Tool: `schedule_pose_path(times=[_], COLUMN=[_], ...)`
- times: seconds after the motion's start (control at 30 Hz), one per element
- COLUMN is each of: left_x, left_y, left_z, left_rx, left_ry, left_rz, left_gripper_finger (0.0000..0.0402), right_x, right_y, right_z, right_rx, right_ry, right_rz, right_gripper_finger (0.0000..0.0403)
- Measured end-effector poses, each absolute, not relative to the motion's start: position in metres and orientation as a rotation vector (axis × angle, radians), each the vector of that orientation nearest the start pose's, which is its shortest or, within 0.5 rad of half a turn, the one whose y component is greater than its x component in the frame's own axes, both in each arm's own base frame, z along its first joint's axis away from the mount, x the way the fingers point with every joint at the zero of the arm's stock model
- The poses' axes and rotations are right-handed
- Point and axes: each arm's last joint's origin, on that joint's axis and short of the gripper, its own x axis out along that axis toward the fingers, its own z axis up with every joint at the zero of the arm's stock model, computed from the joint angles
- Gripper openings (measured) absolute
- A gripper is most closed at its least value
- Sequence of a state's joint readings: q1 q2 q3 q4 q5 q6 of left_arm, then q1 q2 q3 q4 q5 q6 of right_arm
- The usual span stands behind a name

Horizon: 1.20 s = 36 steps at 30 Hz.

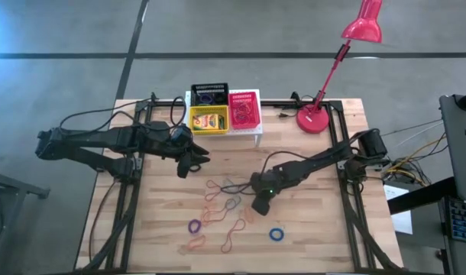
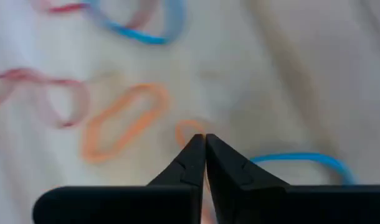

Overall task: Pick & Place Office Desk Supplies
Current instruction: Put the orange rubber band into the red basket on the shelf

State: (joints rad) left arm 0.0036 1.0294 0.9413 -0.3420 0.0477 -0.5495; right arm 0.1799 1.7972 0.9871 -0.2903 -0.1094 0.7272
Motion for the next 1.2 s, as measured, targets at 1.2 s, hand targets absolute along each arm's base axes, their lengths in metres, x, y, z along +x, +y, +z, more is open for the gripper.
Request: schedule_pose_path(times=[1.2], left_x=[0.222], left_y=[0.0], left_z=[0.328], left_rx=[-0.546], left_ry=[0.415], left_rz=[0.108], left_gripper_finger=[0.0165], right_x=[0.354], right_y=[-0.143], right_z=[0.32], right_rx=[0.608], right_ry=[0.412], right_rz=[-0.751], right_gripper_finger=[0.0008])
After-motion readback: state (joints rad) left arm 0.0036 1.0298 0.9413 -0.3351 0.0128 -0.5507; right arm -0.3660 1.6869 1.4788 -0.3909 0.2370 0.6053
